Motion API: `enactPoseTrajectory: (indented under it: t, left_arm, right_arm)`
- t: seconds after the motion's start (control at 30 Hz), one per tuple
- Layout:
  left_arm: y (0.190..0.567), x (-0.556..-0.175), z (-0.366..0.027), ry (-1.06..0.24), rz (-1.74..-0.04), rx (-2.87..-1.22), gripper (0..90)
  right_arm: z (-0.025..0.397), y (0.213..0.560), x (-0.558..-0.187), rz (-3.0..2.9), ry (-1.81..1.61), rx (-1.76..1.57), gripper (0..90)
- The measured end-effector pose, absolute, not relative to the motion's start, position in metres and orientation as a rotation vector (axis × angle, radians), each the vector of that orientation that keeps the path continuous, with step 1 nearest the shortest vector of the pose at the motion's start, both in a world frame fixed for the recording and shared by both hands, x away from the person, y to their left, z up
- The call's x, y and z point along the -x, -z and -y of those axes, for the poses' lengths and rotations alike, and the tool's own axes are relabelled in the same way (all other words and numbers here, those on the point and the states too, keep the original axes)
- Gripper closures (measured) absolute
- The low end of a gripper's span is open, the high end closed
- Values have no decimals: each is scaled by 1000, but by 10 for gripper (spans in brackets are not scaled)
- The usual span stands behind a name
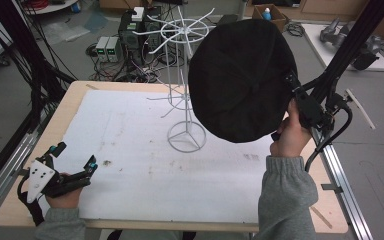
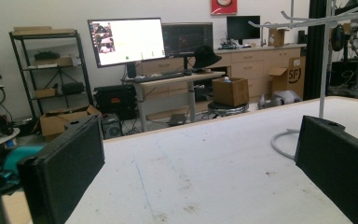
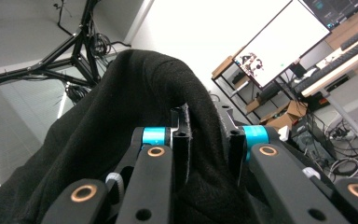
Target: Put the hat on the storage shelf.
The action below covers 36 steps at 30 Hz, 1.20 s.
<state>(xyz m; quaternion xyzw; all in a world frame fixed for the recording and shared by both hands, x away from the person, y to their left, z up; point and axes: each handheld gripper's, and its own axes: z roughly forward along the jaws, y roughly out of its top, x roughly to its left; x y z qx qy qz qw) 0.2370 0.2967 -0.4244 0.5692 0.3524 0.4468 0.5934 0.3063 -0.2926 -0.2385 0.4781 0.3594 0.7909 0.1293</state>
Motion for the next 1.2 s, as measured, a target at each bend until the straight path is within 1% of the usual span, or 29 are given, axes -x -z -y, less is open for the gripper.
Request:
enactPoseTrajectory:
  t: [0.27,1.2]
  left_arm:
    - [425,-237,-297,-1038,-820,-1322,17]
    - [425,-237,-297,-1041,-818,-1326,17]
  right_arm:
    - [295,248,-309,-1040,-2304,-1425,796]
    - [290,252,-311,-1094,-2287,-1423,782]
